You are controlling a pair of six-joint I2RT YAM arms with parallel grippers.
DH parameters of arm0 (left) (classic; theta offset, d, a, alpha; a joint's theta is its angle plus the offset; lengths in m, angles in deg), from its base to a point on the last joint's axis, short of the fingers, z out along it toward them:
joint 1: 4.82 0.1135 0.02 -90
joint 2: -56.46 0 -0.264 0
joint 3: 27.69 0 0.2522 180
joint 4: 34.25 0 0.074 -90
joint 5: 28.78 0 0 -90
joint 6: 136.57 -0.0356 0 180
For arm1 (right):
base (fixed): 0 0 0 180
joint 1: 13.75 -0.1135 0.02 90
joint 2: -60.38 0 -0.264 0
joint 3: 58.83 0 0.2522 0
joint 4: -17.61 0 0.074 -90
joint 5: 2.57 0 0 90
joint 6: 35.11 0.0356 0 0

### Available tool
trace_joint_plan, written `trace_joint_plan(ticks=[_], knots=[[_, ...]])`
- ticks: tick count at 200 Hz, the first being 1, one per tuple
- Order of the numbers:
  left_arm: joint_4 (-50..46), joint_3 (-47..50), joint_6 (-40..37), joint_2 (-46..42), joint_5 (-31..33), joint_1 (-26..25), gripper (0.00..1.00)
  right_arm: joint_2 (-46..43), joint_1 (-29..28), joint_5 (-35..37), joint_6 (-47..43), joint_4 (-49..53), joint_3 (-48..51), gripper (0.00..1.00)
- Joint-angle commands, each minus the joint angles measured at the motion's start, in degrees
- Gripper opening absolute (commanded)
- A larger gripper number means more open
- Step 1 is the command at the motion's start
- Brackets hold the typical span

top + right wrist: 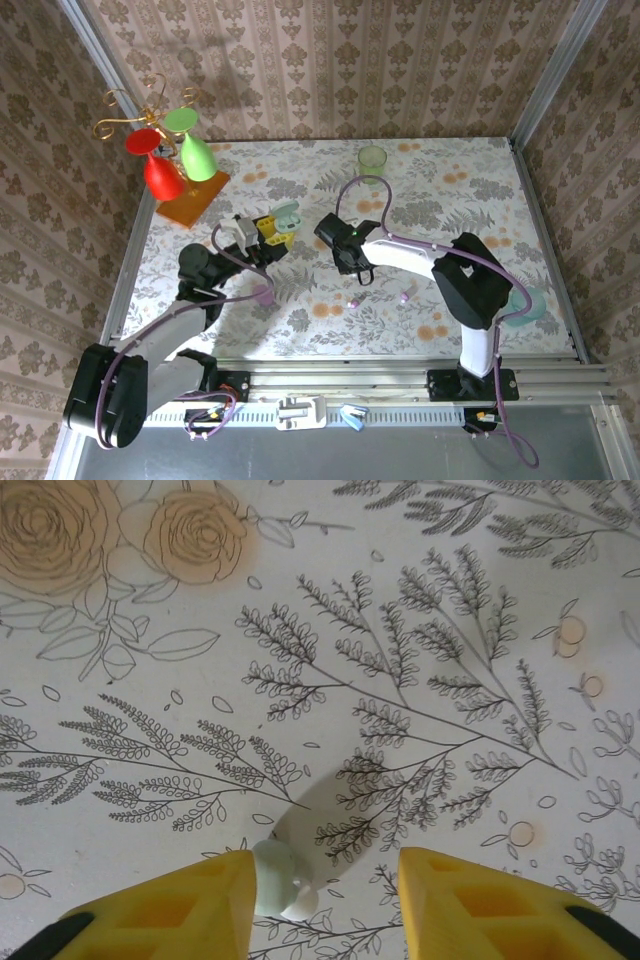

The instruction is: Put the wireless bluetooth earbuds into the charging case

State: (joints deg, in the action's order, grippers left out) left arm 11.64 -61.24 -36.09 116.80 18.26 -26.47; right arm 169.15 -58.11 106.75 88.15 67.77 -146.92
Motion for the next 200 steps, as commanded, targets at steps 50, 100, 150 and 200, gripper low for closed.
trace_joint_plan(ticks=[50, 100, 150, 200], knots=[[0.11, -0.53, -1.07, -0.23, 0.4, 0.3, 0.21, 4.18, -0.79, -0.89, 0.77, 2.52, -2.79, 0.32], [0.55, -0.42, -1.0, 0.22, 0.33, 0.32, 0.21, 5.13, -0.8, -1.73, 0.46, 3.29, -2.93, 0.3], [0.94, -0.42, -0.9, 0.58, 0.41, 0.3, 0.21, 4.05, -0.84, -2.07, 0.85, 3.89, -2.31, 0.29], [1.49, -0.34, -0.62, 0.91, 0.26, 0.27, 0.21, 4.86, -0.9, -1.94, 0.9, 4.21, -2.32, 0.26]])
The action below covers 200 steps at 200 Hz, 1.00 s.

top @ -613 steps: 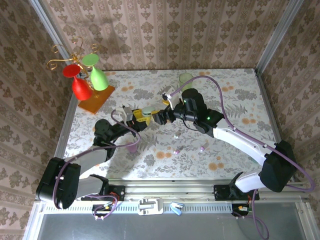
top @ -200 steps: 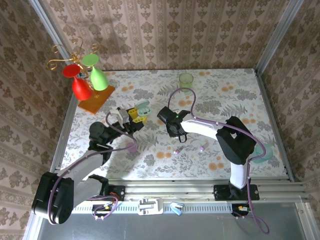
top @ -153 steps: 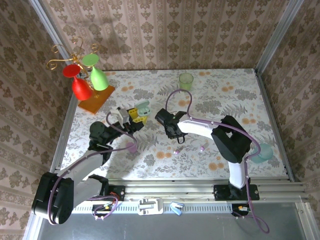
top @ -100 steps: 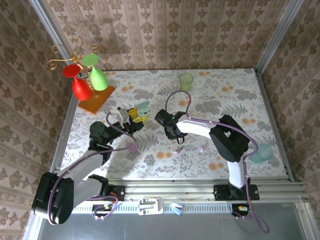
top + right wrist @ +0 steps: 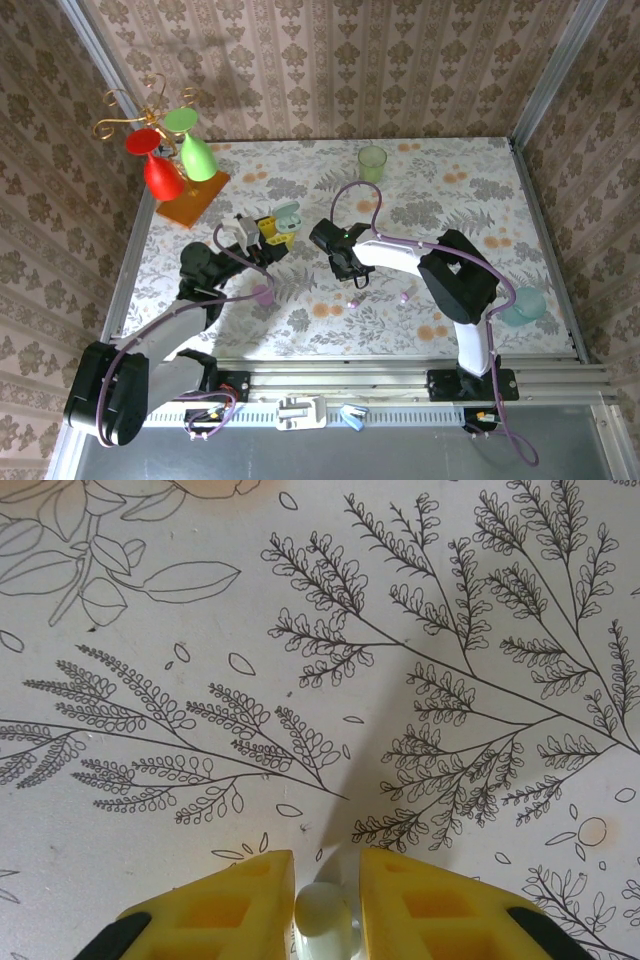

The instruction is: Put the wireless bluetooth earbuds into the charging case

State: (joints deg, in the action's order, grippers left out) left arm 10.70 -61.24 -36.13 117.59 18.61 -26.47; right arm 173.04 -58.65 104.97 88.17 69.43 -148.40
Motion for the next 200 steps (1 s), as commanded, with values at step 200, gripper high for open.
trace_joint_plan(ticks=[200], knots=[[3.35, -0.26, 0.02, 1.07, -0.1, 0.2, 0.21, -0.58, -1.08, -0.93, -1.86, 3.65, 1.01, 0.2]])
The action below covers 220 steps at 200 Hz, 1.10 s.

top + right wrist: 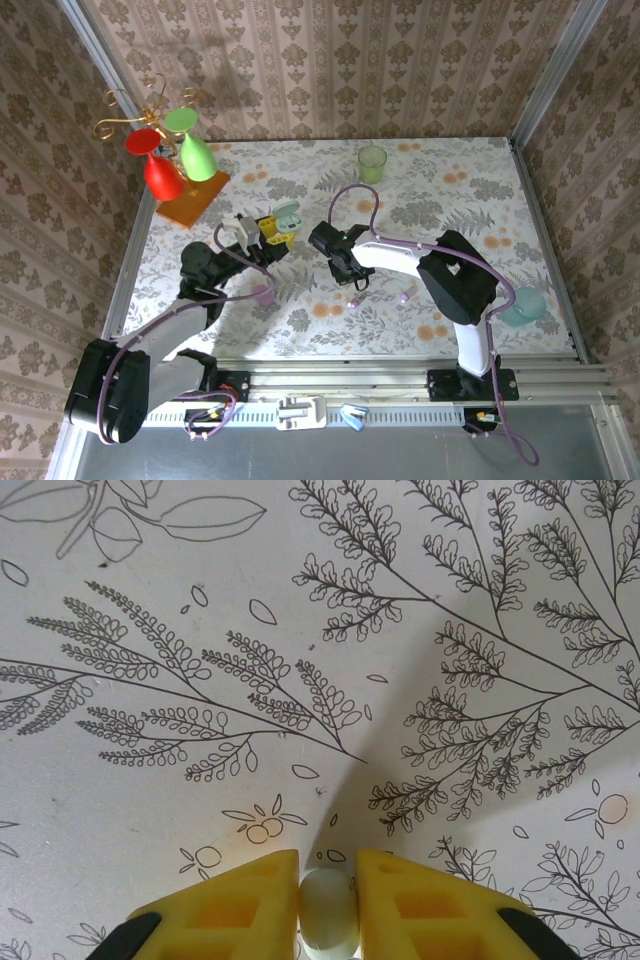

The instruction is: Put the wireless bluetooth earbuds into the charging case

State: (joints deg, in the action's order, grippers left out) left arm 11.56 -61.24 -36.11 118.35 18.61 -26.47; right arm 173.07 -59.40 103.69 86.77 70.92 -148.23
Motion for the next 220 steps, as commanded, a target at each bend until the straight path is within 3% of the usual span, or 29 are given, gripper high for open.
trace_joint_plan(ticks=[1, 74, 117, 140, 171, 220], knots=[[2.49, -0.25, 0.0, 0.28, -0.06, 0.2, 0.21, -0.61, -0.33, 0.32, -0.53, 2.14, 0.84, 0.2], [2.74, -0.34, 0.17, 0.89, -0.01, 0.2, 0.21, -4.07, -0.32, -1.41, -1.34, -0.14, 2.64, 0.16], [3.01, -0.42, 0.16, 1.13, 0.33, 0.18, 0.21, -12.32, 1.57, -4.25, -1.71, -4.19, 5.88, 0.16], [3.19, -0.64, 0.2, 1.34, 0.36, 0.12, 0.21, -20.02, 2.78, -10.46, -2.89, -11.31, 8.83, 0.16], [3.25, -0.7, -0.09, 1.39, 0.64, -0.01, 0.21, -28.43, 5.01, -24.86, -1.14, -23.34, 11.68, 0.14], [4.41, -0.77, 0.63, 2.25, 1.48, 0.08, 0.21, -32.55, 5.07, -39.61, 1.06, -34.55, 8.93, 0.14]])
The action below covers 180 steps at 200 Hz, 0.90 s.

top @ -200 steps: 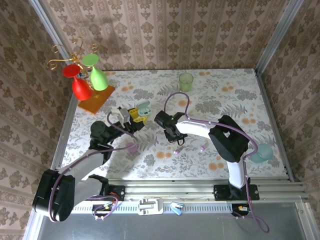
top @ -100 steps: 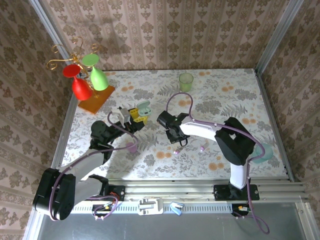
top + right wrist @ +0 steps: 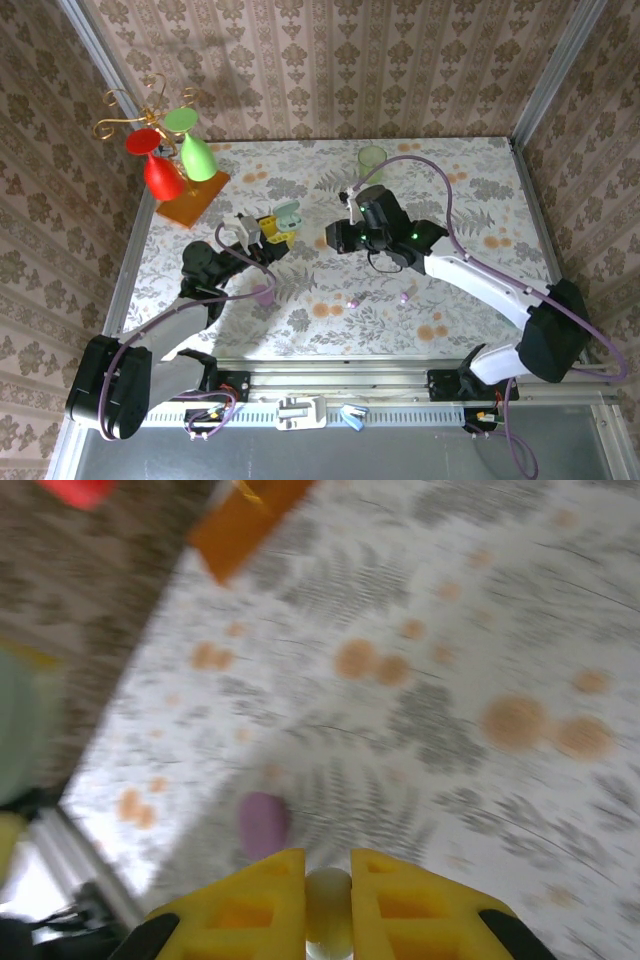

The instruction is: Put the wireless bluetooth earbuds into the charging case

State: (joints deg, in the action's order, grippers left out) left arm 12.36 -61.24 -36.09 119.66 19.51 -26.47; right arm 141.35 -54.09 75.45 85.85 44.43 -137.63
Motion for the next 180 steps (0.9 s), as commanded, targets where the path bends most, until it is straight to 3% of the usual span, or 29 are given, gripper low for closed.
trace_joint_plan(ticks=[1, 63, 180], knots=[[3.6, -0.82, 0.64, 0.99, 0.58, 0.05, 0.21, -0.82, -0.26, -11.64, 2.03, -8.23, -1.76, 0.14], [4.57, -0.87, 1.38, 1.84, 0.3, 0.11, 0.21, 3.48, -2.2, -18.37, 3.43, -15.85, -9.4, 0.13], [7.06, -0.88, 3.4, 2.93, -0.26, -0.03, 0.22, 9.11, -2.68, -15.66, 3.05, -16.68, -12.0, 0.12]])
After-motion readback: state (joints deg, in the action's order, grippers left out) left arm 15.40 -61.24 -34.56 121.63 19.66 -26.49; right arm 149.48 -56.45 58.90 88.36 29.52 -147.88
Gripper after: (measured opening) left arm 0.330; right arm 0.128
